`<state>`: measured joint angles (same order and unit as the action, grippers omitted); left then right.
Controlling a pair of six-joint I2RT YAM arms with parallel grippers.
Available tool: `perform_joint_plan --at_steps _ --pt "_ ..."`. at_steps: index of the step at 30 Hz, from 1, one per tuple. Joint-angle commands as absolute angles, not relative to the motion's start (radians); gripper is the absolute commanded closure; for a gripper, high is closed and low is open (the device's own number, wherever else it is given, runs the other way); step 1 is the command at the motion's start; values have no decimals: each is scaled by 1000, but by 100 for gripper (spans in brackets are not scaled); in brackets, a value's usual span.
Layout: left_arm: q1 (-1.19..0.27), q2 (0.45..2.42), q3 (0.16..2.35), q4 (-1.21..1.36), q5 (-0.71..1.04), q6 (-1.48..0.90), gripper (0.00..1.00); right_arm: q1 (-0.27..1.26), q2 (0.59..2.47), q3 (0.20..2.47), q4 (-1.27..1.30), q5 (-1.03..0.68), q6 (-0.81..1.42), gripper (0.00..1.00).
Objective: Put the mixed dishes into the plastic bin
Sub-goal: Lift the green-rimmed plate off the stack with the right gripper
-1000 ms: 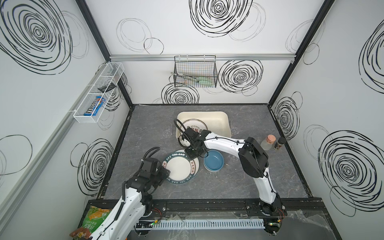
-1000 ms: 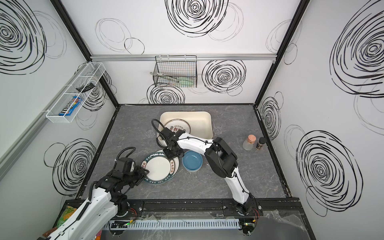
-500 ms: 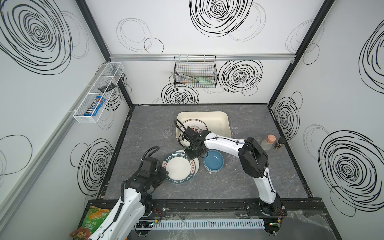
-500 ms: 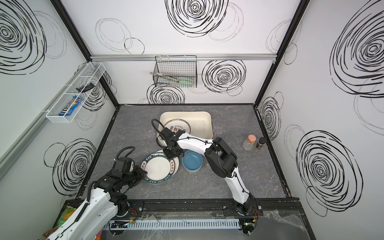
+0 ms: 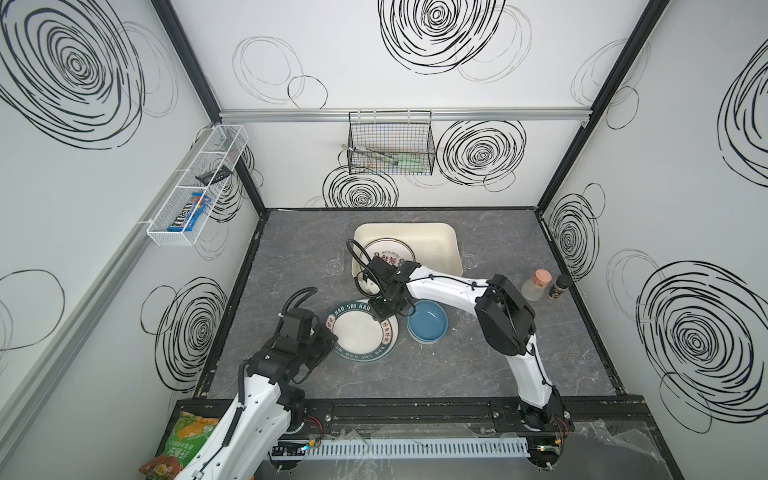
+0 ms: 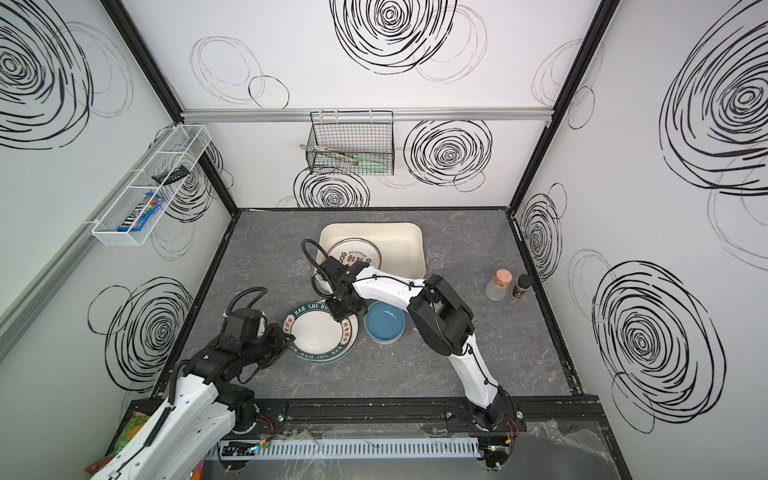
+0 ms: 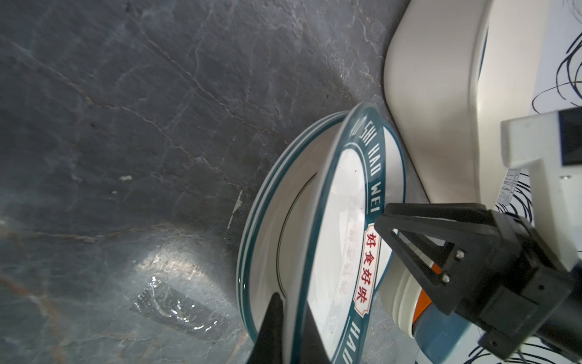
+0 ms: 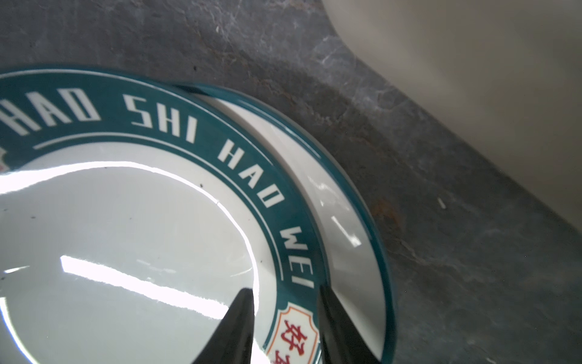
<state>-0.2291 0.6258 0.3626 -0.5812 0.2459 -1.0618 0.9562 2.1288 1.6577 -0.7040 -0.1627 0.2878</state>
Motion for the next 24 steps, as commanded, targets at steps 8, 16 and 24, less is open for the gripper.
perform_joint_plan --at_steps 8,16,24 --pt "-229 629 464 -561 230 -1020 100 908 1939 1641 -702 -162 307 55" --pt "-225 630 512 -555 262 -1018 100 844 1809 1554 -660 -214 334 54" --pt "-230 623 564 -554 277 -1024 100 772 1712 1469 -599 -288 365 54"
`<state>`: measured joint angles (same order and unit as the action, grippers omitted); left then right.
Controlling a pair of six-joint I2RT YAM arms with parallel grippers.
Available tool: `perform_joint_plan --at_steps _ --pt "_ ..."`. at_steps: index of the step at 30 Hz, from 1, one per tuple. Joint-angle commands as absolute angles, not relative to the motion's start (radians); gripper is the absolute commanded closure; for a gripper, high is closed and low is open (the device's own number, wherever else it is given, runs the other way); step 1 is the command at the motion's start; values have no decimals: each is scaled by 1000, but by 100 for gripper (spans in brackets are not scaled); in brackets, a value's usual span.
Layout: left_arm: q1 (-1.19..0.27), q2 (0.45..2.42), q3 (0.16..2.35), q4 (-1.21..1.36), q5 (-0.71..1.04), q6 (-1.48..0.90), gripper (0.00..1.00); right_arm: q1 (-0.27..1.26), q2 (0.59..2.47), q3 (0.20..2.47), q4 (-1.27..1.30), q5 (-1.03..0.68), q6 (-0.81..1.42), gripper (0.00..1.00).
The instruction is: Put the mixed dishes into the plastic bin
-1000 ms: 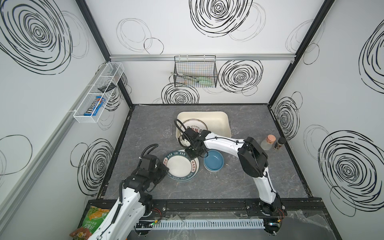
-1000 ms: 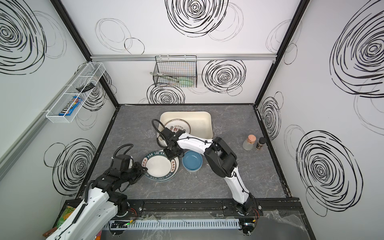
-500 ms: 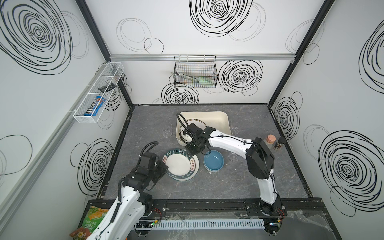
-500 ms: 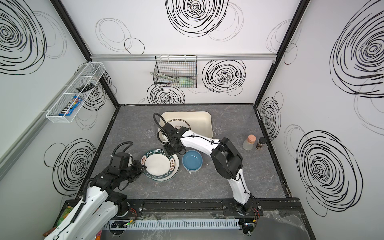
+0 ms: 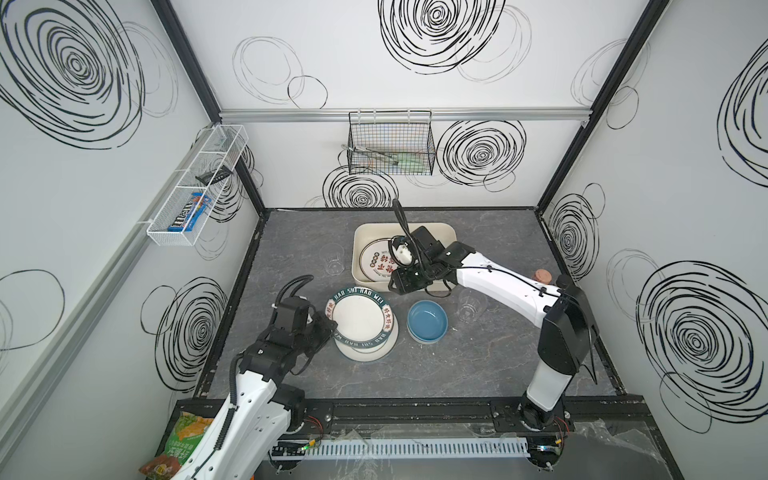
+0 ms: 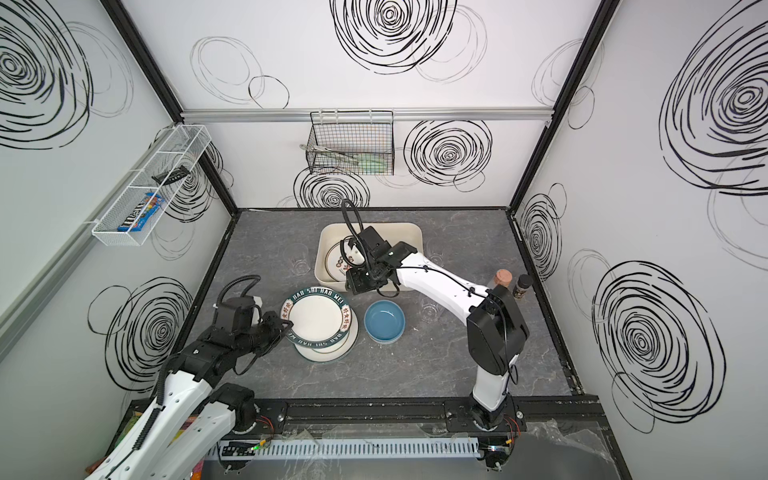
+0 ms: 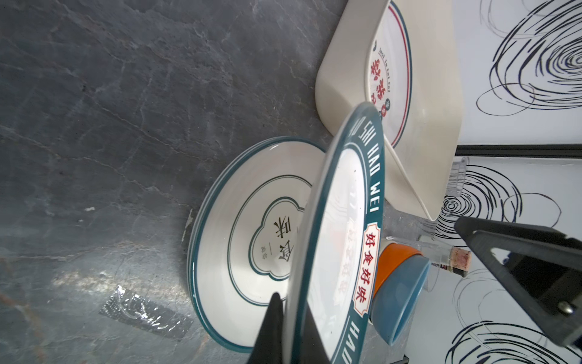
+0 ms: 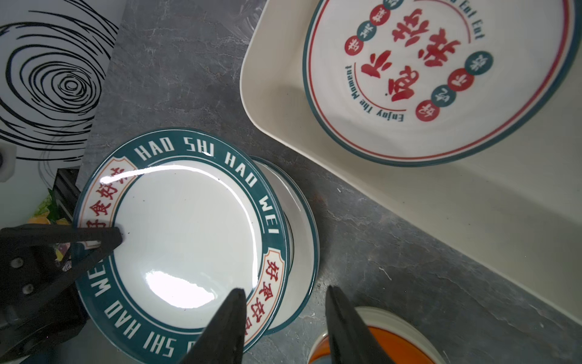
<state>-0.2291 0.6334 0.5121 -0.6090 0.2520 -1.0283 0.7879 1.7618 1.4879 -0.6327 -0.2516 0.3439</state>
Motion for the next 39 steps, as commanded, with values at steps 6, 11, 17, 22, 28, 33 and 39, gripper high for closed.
perform_joint_plan --at_steps 6,11,17,22,28,33,39 --pt "-232 635 580 -465 315 -1041 100 721 1640 1393 -530 -355 404 53" --pt "-242 670 578 -357 352 -1071 100 661 1572 1304 -451 -429 451 52" --pt "-256 725 580 -241 397 -1110 100 598 1507 1204 -347 -517 488 48" --pt "-286 777 605 -182 400 -1122 100 570 1489 1161 -296 -560 509 47" --pt "-330 829 627 -109 403 -1138 100 558 1488 1140 -258 -596 532 46" --pt "-353 862 632 -57 411 -1155 100 551 1490 1135 -238 -621 540 50" --pt "-366 886 632 -11 416 -1172 100 542 1489 1134 -225 -638 543 62"
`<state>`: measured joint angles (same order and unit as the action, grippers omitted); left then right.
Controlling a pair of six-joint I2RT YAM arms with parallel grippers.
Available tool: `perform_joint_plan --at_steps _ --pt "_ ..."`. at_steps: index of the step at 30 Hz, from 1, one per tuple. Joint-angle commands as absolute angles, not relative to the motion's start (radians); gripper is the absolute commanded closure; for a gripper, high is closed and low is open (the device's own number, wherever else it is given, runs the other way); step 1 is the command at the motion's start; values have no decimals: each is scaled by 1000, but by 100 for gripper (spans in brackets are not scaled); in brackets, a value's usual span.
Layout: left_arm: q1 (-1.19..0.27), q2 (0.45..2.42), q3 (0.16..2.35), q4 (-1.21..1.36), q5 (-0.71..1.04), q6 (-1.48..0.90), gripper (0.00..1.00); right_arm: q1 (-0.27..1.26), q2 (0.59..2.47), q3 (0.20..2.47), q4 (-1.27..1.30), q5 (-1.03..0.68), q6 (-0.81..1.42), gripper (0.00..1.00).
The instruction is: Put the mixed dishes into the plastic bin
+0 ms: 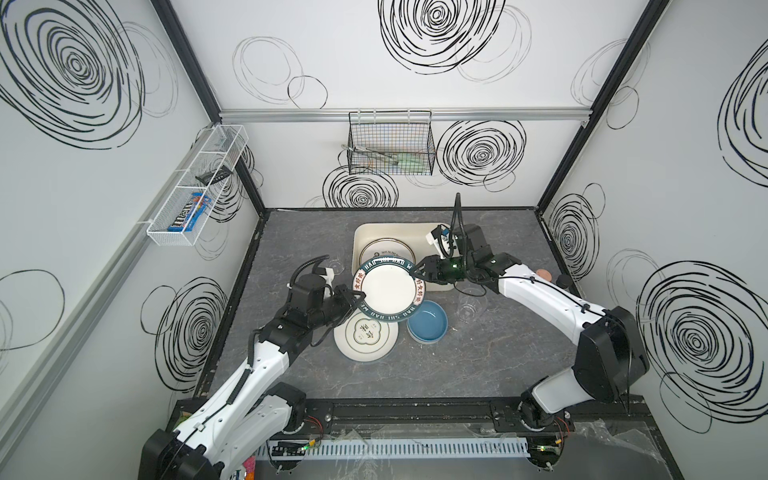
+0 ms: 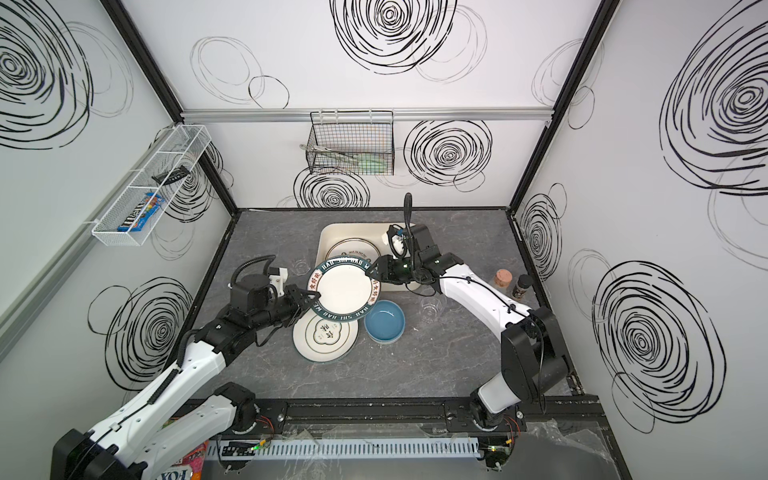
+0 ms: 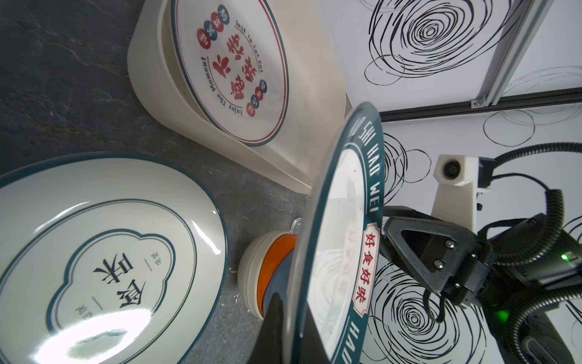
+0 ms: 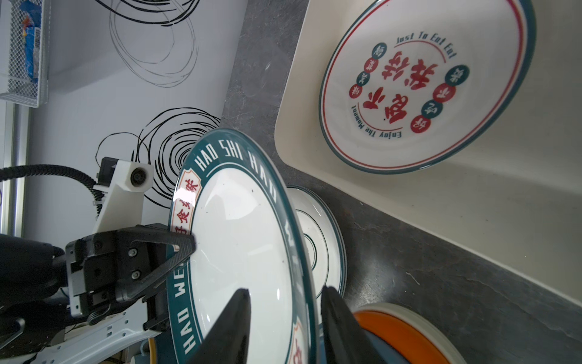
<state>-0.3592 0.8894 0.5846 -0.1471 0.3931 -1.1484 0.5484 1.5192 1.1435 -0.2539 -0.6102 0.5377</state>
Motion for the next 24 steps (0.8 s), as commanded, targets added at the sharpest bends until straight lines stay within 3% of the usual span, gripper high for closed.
perform_joint_plan --at_steps 1,9,16,23,24 --pt "-366 888 631 -3 418 -1175 100 538 1489 1134 -224 -641 543 63" --pt "-367 908 627 38 434 -1193 100 525 1491 1131 -218 -657 543 74" --pt "-367 913 626 48 439 -1197 98 522 1499 1146 -228 -652 535 92" --pt "-361 900 615 31 434 -1195 60 500 1504 1166 -241 -629 535 97" --pt "-356 894 611 27 433 -1194 59 494 1505 1168 -239 -628 538 97"
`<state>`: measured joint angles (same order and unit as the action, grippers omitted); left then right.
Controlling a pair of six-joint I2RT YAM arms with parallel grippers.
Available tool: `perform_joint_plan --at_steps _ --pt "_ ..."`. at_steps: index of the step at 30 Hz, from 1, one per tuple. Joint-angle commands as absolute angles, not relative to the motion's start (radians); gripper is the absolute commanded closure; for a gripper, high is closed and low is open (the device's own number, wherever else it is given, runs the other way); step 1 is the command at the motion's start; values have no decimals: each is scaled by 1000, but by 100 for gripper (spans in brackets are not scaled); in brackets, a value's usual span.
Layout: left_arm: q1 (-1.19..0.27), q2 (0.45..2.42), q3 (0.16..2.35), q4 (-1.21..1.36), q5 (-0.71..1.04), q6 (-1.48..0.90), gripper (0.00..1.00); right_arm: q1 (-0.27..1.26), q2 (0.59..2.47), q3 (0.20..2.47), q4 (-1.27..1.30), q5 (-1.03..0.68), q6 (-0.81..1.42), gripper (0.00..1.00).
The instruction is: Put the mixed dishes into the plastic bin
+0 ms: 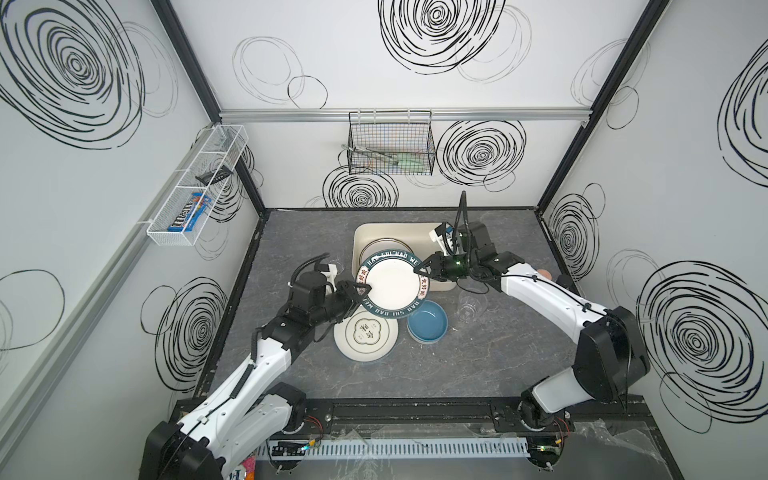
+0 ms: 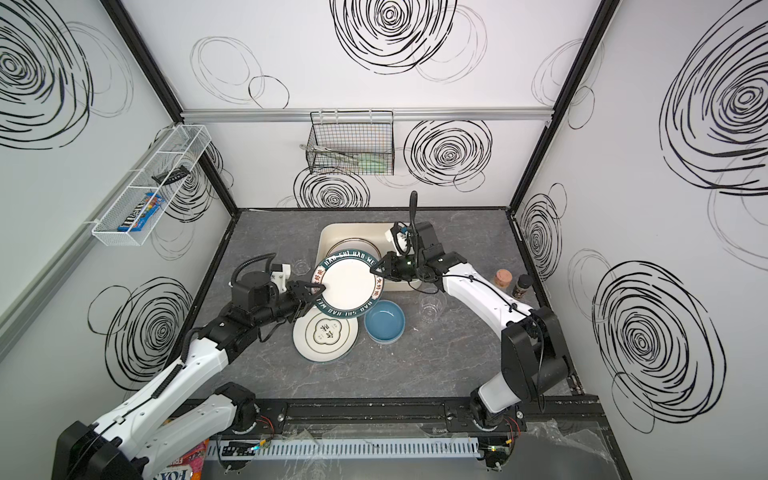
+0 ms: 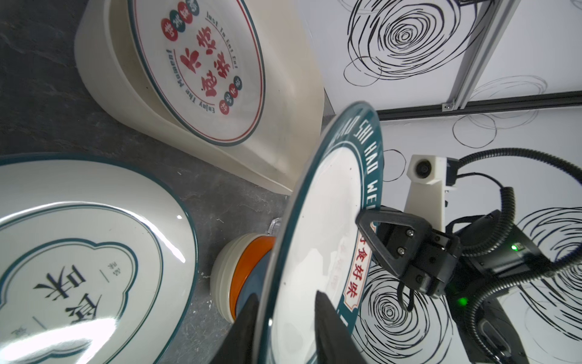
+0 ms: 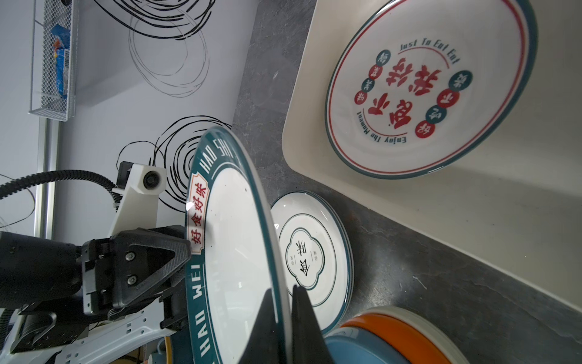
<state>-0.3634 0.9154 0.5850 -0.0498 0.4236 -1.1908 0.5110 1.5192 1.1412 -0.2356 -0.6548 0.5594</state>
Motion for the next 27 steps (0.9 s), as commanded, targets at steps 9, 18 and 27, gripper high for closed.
perform_joint_plan --at_steps 9,18,27 --pt "-283 795 545 -66 436 -1164 44 448 1551 1216 -235 -585 548 98" --pt "-244 704 494 -207 422 -1098 41 413 1691 1314 -207 -545 581 98" --pt "-245 658 445 -257 427 -1074 37 400 1854 1417 -173 -509 622 98"
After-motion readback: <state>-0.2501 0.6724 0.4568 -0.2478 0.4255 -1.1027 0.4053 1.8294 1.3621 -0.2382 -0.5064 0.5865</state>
